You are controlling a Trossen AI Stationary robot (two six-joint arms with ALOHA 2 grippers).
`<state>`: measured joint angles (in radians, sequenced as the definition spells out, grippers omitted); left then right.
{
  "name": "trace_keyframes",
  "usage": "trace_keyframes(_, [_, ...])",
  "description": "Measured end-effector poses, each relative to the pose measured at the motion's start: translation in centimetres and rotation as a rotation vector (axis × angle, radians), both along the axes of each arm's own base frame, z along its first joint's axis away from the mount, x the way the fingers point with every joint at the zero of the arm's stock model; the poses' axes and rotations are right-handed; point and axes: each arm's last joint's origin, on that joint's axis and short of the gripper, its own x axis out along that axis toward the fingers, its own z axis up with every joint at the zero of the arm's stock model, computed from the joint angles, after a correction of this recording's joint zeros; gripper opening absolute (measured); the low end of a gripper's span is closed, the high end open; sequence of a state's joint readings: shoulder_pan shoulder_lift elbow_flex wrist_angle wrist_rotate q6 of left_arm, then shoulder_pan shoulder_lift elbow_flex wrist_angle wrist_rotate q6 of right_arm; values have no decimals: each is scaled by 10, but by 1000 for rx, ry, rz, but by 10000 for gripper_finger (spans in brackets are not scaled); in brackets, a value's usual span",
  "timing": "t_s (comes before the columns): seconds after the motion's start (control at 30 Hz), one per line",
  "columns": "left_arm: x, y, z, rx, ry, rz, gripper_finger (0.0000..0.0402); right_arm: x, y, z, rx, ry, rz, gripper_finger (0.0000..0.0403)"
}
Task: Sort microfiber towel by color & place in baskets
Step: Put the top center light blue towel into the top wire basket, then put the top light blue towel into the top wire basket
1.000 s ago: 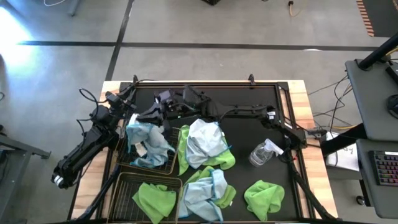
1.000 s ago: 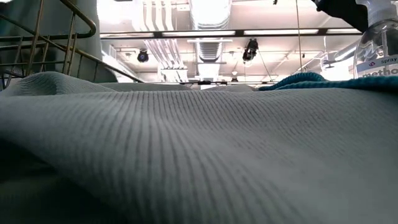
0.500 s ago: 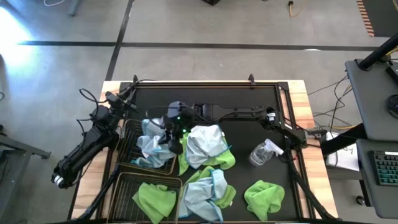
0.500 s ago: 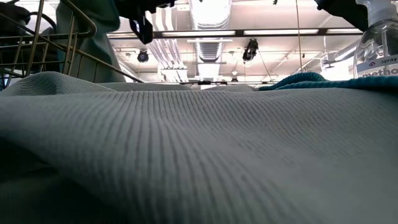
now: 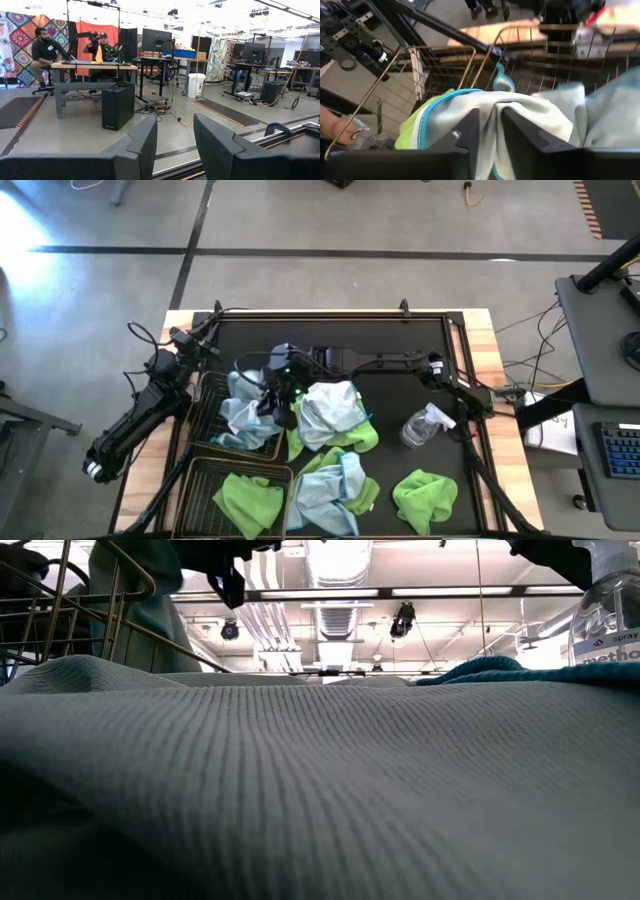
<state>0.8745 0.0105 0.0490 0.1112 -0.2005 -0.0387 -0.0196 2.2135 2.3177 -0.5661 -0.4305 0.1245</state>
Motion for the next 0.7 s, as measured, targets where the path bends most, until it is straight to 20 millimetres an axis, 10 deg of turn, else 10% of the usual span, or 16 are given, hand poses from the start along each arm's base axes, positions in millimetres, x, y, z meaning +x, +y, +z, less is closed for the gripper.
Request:
trace_keyframes(0.33, [0, 0, 0, 0, 0, 0, 113, 2, 1, 8, -110, -129, 59, 181])
trace_keyframes(0.7, [0, 0, 0, 0, 0, 0, 113, -22, 3, 4, -55, 100, 178, 173])
